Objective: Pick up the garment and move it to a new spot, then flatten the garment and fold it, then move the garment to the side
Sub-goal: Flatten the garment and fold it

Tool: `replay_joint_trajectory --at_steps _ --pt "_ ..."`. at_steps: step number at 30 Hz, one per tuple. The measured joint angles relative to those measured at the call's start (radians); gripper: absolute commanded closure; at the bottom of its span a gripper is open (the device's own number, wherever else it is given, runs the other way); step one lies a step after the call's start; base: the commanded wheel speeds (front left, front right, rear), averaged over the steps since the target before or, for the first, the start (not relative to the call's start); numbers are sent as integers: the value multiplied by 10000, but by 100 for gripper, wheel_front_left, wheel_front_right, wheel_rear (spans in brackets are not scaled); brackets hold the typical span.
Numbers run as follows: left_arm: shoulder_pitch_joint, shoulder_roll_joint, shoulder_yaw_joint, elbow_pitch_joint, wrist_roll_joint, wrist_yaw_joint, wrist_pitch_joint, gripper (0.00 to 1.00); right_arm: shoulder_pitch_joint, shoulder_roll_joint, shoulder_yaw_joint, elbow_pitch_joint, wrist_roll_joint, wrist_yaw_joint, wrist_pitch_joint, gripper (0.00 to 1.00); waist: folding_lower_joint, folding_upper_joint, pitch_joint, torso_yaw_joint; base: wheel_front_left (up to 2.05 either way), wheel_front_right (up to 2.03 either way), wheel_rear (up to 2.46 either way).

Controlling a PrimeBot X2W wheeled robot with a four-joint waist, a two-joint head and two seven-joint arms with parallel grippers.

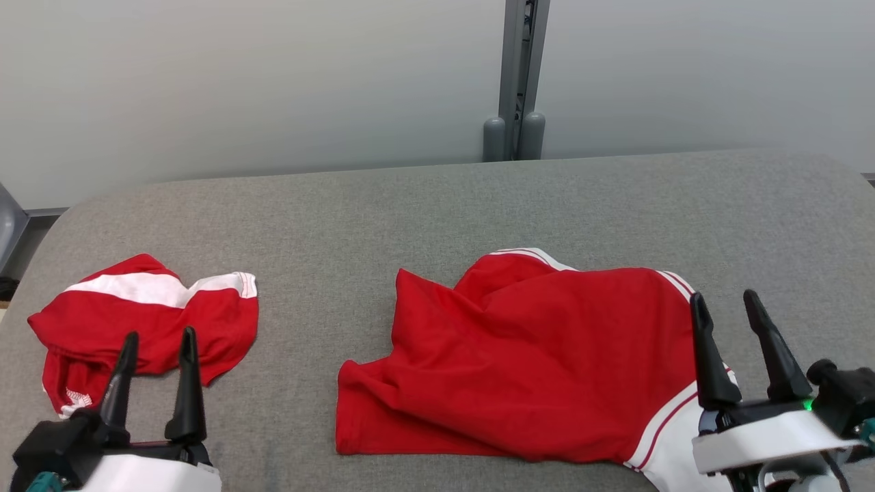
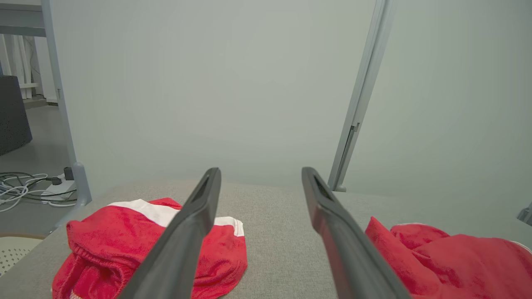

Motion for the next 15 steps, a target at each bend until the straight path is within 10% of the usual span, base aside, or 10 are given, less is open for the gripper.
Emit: replay_joint_trajectory --at_steps 15 --pt "95 -882 495 1007 700 -918 -6 0 -142 21 138 1791 -1076 0 -658 0 0 0 -79 69 0 0 0"
